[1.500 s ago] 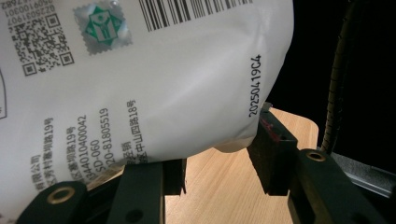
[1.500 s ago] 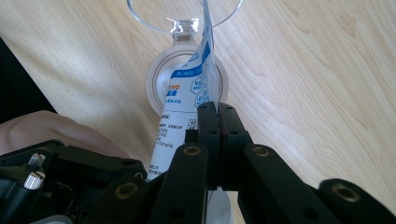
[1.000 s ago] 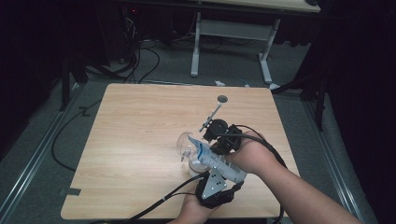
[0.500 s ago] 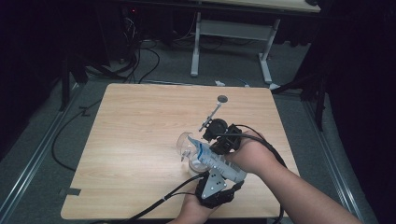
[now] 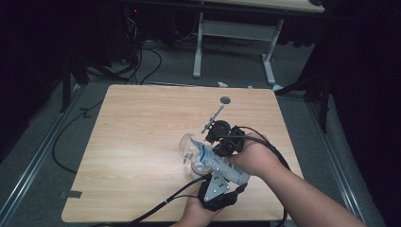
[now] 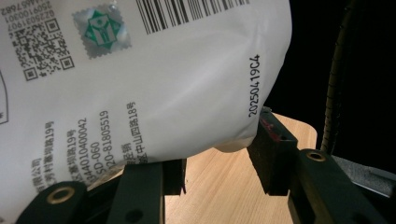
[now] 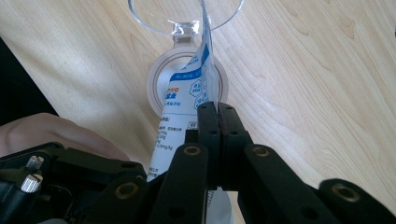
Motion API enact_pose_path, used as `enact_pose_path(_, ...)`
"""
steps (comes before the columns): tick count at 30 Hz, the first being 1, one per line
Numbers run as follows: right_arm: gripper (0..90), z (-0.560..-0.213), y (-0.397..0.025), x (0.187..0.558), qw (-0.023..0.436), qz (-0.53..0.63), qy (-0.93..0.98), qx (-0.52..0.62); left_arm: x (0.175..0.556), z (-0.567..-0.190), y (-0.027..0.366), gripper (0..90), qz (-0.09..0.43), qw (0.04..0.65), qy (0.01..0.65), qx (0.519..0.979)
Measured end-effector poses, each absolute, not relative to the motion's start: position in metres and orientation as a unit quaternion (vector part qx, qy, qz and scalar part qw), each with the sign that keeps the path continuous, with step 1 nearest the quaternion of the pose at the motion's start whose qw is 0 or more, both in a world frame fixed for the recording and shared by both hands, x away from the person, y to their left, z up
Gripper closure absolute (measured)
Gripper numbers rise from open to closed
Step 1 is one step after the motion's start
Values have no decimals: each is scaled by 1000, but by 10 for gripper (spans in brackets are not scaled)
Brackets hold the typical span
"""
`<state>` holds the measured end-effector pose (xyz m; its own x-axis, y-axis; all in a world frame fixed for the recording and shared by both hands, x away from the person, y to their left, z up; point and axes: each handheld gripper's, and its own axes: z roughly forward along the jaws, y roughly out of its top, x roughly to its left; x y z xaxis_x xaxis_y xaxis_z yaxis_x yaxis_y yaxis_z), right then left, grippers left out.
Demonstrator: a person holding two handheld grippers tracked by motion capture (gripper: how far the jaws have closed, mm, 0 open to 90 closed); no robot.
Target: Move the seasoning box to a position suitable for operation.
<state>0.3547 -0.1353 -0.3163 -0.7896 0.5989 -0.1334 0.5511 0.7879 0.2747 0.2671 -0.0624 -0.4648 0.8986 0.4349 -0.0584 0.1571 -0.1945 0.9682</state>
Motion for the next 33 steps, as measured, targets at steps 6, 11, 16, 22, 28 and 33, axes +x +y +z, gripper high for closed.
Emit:
enact_pose_path(6,900,-317,-133,355,108,111,940,304,267,-464,-62,594,116,606,196,762)
enact_pose_path(11,900,-317,-132,355,109,111,941,301,268,-464,-61,594,116,607,196,761)
enact_pose_path(16,900,-317,-132,355,109,111,941,302,268,-464,-61,594,117,607,196,761)
enact_pose_path(22,900,-316,-131,355,110,112,940,302,267,-463,-61,590,116,610,196,759)
enact_pose_path(28,900,-315,-132,355,109,113,940,303,267,-463,-61,585,117,610,193,760)
enact_pose_path(33,900,-315,-132,355,109,115,940,303,267,-462,-61,585,116,610,193,760)
